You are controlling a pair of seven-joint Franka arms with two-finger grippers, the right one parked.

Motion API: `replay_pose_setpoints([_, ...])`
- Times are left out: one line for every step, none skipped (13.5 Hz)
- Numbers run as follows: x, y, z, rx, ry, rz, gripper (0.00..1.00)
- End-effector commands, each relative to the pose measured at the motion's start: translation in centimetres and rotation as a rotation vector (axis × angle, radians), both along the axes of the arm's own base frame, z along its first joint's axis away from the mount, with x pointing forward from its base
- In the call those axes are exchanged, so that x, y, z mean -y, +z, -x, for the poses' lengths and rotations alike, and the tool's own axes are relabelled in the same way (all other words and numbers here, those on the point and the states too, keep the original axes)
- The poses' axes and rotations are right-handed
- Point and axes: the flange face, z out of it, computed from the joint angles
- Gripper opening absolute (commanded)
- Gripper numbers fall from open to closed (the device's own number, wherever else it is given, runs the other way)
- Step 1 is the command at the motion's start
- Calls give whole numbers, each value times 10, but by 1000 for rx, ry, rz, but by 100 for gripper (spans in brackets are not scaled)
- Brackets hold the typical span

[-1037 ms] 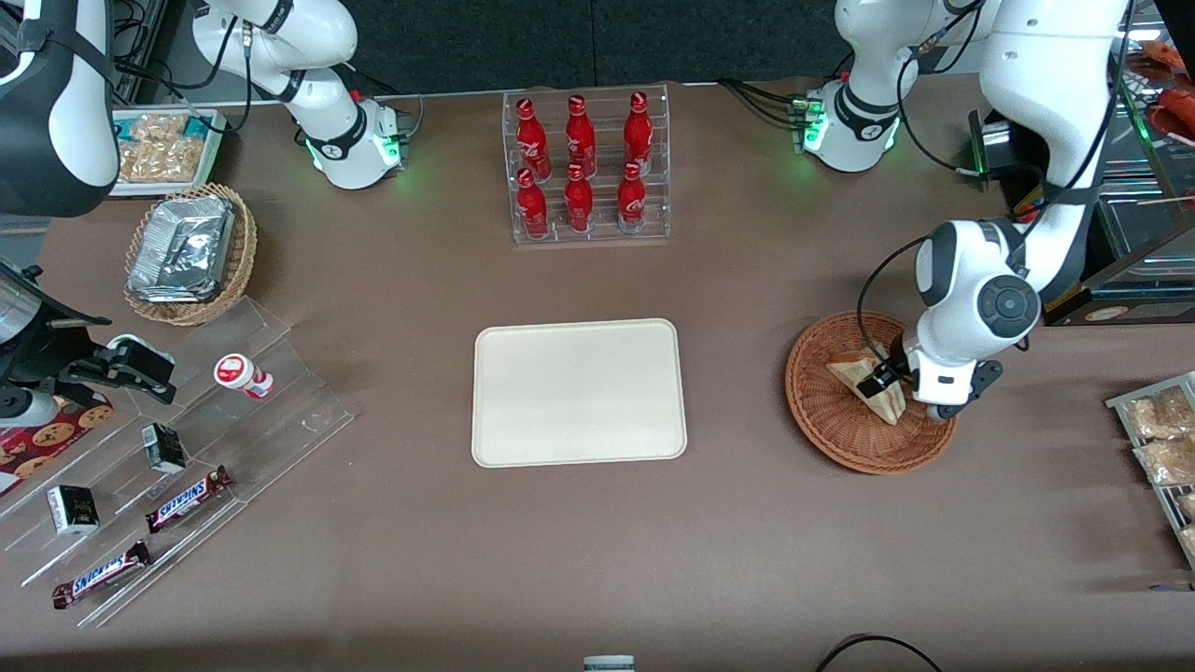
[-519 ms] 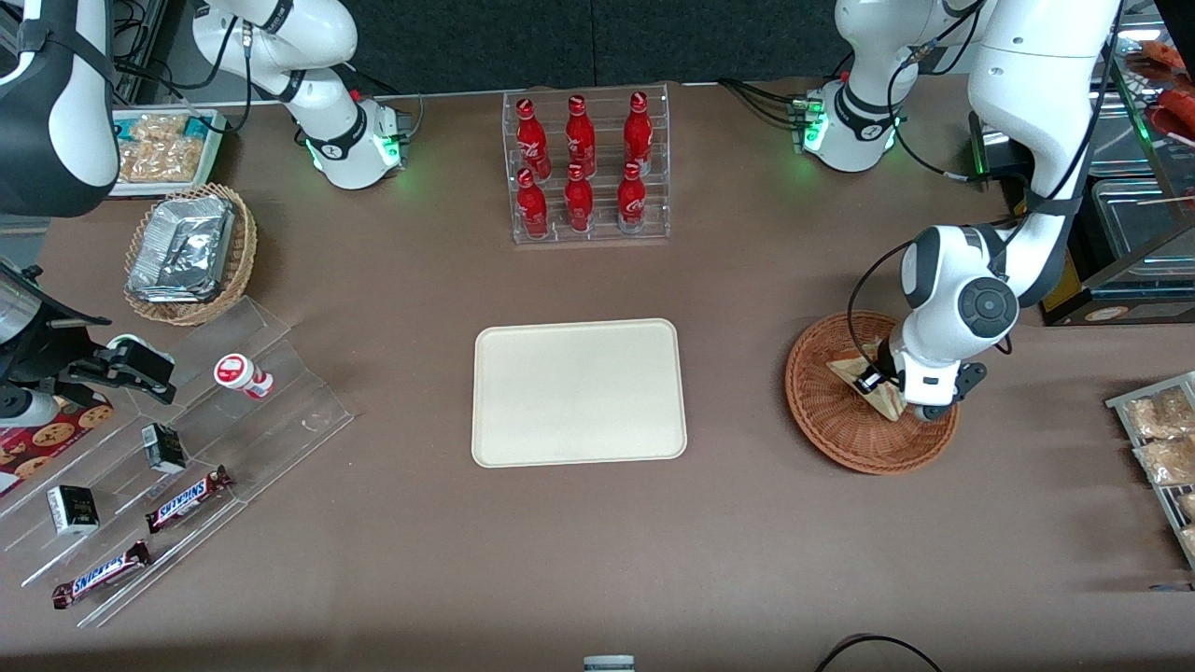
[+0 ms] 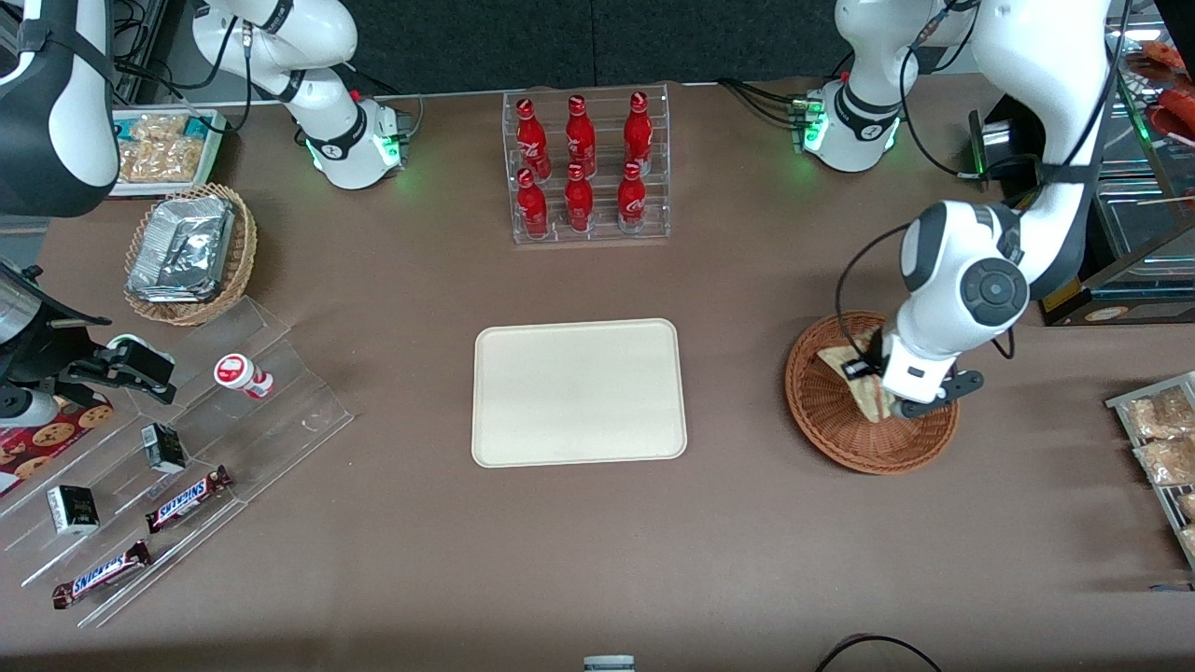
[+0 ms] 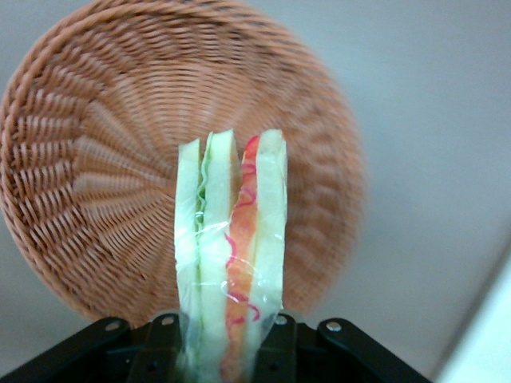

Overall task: Place sandwich from basket to tray
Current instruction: 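Lift the sandwich and carry it over the cream tray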

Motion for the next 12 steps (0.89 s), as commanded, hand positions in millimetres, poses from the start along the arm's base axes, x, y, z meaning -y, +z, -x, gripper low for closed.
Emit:
replay_pose_setpoints([62,43,-3,1,-90,35,0])
replay_pose_setpoints([90,53,0,12,-118,50,0])
replay_pose_setpoints([119,58,4,18,-137,57,0])
replay_pose_setpoints([153,60,11,22,-156,62,0])
replay_pose_setpoints([184,59,19,23,-191,67,0])
replay_pose_setpoints([208,54,23,23,-227,69,0])
replay_pose_setpoints([235,43,27,21,-271,69,0])
replay_pose_setpoints([252,33,29,17,-294,68,0])
replay_pose_setpoints([269,21,31,17,-326,64,0])
replay_pose_setpoints([286,9,30,19,-354,59,0])
replay_pose_setpoints([307,1,34,19,-376,67,2])
replay_pose_setpoints([326,-4,36,24,-398,78,4])
